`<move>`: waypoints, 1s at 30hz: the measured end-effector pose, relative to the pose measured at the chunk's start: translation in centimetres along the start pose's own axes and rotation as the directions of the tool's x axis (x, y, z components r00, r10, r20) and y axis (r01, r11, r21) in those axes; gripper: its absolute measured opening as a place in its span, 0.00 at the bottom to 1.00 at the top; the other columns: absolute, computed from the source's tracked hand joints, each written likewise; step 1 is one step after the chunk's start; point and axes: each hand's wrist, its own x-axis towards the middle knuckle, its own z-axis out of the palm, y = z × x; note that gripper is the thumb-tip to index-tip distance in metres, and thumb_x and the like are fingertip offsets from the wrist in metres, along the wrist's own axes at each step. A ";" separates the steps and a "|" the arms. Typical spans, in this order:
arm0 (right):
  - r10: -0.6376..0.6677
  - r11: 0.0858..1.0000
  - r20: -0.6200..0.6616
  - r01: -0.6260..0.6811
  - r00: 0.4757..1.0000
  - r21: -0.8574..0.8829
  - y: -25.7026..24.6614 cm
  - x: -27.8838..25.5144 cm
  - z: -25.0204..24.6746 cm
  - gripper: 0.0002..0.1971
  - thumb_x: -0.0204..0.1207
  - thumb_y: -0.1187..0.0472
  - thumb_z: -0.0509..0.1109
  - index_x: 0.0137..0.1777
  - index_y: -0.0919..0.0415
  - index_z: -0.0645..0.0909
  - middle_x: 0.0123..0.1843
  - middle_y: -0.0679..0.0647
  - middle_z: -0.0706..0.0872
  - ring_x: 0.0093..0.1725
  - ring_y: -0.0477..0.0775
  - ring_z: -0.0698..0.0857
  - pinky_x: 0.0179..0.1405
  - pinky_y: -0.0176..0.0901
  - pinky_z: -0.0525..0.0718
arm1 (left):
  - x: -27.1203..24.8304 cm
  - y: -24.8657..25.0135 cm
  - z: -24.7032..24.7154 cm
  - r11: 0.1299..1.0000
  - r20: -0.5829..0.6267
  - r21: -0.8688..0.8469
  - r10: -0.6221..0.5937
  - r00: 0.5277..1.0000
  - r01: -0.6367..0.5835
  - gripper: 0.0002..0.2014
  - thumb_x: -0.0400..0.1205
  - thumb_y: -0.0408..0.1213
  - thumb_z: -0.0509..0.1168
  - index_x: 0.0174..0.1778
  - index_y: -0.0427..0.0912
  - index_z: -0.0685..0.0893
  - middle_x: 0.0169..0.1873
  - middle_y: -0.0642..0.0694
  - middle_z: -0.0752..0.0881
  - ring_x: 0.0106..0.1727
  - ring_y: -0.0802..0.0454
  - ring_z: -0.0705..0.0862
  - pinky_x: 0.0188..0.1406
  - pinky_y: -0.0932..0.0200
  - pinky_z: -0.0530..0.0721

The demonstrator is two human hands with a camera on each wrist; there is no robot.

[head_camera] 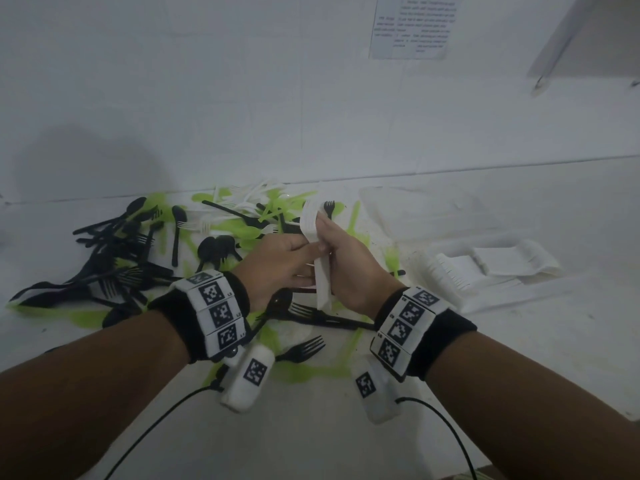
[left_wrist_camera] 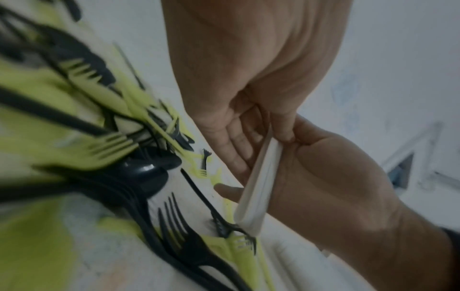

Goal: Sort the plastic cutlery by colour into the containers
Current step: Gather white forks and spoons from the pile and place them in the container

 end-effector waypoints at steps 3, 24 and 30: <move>0.007 0.999 0.030 -0.006 1.000 -0.049 0.1 -0.2 0.6 0.23 0.93 0.46 0.56 0.78 0.59 0.79 0.54 0.47 0.91 0.53 0.47 0.90 0.48 0.41 0.90 | -0.1 -0.1 -0.2 0.998 0.012 0.064 0.024 1.000 -0.025 0.12 0.91 0.40 0.62 0.59 0.37 0.87 0.52 0.34 0.91 0.56 0.38 0.91 0.60 0.44 0.91; -0.372 -0.214 0.251 0.181 0.894 -0.960 -2.6 -3.3 -5.0 0.13 0.90 0.51 0.61 0.71 0.46 0.78 0.46 0.47 0.80 0.45 0.54 0.79 0.47 0.56 0.83 | -0.2 1.1 -7.2 0.220 0.352 0.898 0.156 0.923 -0.380 0.25 0.89 0.62 0.49 0.84 0.65 0.67 0.67 0.59 0.83 0.63 0.56 0.81 0.64 0.50 0.81; -0.445 -0.208 0.178 0.092 0.878 -0.974 -3.9 -5.6 -9.3 0.14 0.91 0.52 0.59 0.73 0.47 0.76 0.47 0.52 0.82 0.48 0.62 0.81 0.48 0.60 0.83 | 2.1 2.7 -2.1 0.234 0.444 0.853 0.144 0.884 -0.466 0.25 0.89 0.62 0.49 0.82 0.63 0.71 0.68 0.56 0.86 0.64 0.57 0.82 0.66 0.50 0.80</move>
